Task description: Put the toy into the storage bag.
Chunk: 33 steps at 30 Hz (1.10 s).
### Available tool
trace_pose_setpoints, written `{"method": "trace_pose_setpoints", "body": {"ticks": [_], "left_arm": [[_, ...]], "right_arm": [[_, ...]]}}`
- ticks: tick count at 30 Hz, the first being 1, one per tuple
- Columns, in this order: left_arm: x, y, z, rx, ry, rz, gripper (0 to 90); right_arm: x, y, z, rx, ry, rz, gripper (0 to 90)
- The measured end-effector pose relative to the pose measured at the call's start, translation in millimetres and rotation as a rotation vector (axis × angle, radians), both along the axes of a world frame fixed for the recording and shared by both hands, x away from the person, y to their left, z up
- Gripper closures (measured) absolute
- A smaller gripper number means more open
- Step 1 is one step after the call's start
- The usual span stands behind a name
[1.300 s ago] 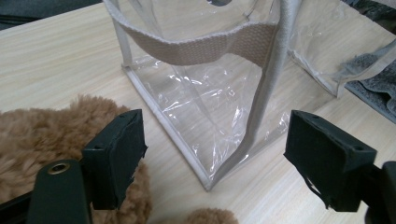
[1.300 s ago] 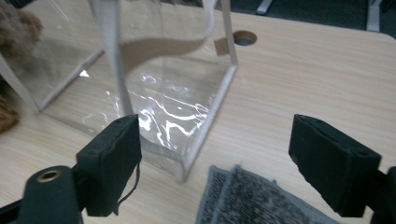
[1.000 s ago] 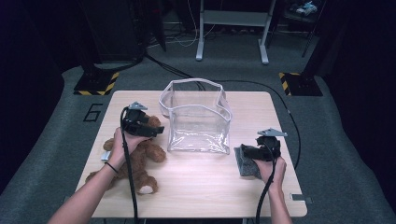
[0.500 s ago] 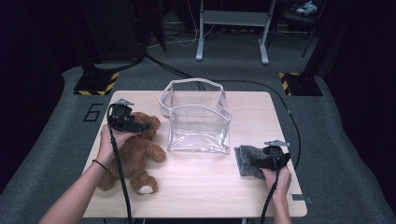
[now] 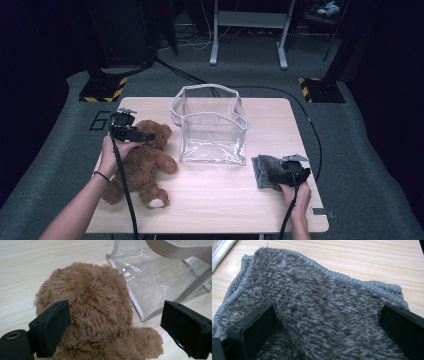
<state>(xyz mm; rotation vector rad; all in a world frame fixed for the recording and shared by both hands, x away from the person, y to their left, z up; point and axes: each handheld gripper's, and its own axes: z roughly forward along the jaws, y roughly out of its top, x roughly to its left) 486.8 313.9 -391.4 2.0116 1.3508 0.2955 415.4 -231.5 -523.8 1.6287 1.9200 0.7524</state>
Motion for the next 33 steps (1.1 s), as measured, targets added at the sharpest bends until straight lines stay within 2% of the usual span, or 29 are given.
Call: {"method": "trace_pose_setpoints", "body": {"ticks": [2,3,4,5,10,12,16,20,22,29,33], "left_arm": [[2.3,1.4,-3.5,0.007,0.039,0.018,6.7],[3.4,1.2,-5.5,0.013,0.035,0.02,6.1],[3.4,1.2,-5.5,0.013,0.035,0.02,5.9],[6.0,-0.3,-10.1,0.027,0.059,0.032,5.8],[9.8,-2.4,-20.2,0.046,0.092,0.055,3.4],[9.7,-1.9,-26.8,0.077,0.11,0.054,3.1],[8.3,0.5,-31.7,0.089,0.122,0.065,3.0],[6.4,5.0,-37.0,0.096,0.153,0.071,3.4],[5.6,4.1,-44.4,0.109,0.175,0.077,3.8],[9.3,6.7,-57.8,0.089,0.218,0.088,2.4],[9.0,5.6,-62.2,0.075,0.225,0.094,3.8]], "right_arm": [[-2.7,-2.3,-3.7,0.009,-0.028,0.004,0.0],[-3.7,-2.3,-4.6,0.019,-0.038,-0.001,0.0],[-4.1,-2.9,-4.8,0.01,-0.04,0.005,0.0],[-4.2,-2.2,-4.9,0.009,-0.044,0.002,0.0],[-4.3,-2.4,-5.3,0.013,-0.045,-0.004,0.0],[-4.4,-2.2,-5.4,0.007,-0.052,-0.003,0.0],[-5.0,-1.6,-5.4,0.009,-0.051,-0.009,0.0],[-5.2,-1.4,-5.4,0.002,-0.055,-0.007,0.0],[-5.3,-1.3,-5.4,0.002,-0.055,-0.007,0.0],[-5.8,-0.9,-5.5,-0.005,-0.058,-0.007,0.0],[-5.9,-0.5,-5.4,-0.003,-0.058,-0.01,0.0]]}}
